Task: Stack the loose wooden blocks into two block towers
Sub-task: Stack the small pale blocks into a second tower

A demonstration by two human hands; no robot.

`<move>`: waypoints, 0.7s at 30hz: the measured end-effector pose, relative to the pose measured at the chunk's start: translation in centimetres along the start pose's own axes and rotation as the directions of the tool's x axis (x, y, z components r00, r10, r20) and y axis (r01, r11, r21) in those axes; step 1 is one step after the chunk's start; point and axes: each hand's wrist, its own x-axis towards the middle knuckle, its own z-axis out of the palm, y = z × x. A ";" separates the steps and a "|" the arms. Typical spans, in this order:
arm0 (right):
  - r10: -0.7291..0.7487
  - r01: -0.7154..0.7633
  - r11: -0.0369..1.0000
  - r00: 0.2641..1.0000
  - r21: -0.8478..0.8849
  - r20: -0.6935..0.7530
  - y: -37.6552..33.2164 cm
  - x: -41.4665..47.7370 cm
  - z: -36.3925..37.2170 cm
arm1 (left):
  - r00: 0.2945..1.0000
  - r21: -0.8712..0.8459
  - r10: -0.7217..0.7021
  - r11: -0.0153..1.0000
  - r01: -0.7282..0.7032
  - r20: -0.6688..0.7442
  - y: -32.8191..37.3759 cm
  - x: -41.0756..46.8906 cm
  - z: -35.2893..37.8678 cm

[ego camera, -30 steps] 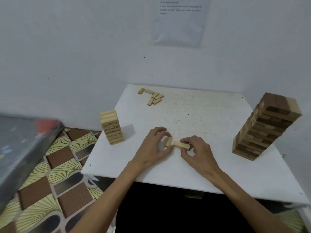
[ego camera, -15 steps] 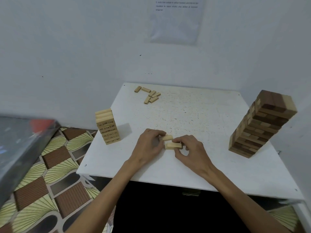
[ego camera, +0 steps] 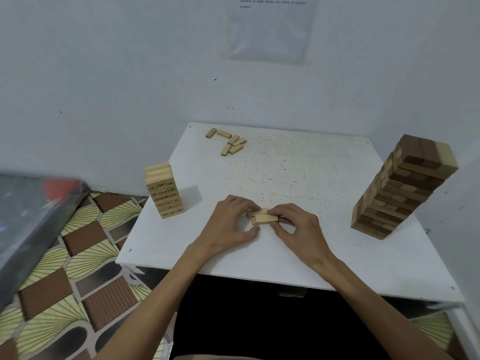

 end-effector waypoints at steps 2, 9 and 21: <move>-0.003 0.003 1.000 1.000 -0.009 -0.007 0.2 -0.2 -0.1 | 0.999 -0.035 -0.023 0.999 0.022 -0.029 0.1 0.1 0.0; 0.068 -0.058 0.991 0.995 -0.121 0.080 0.6 -0.8 -0.8 | 0.998 -0.078 -0.036 0.996 0.031 -0.055 0.0 -0.1 -0.1; 0.265 -0.266 0.963 0.964 -0.039 -0.007 0.7 0.1 -0.8 | 0.998 -0.033 0.003 0.999 -0.001 0.063 0.0 -0.6 -1.2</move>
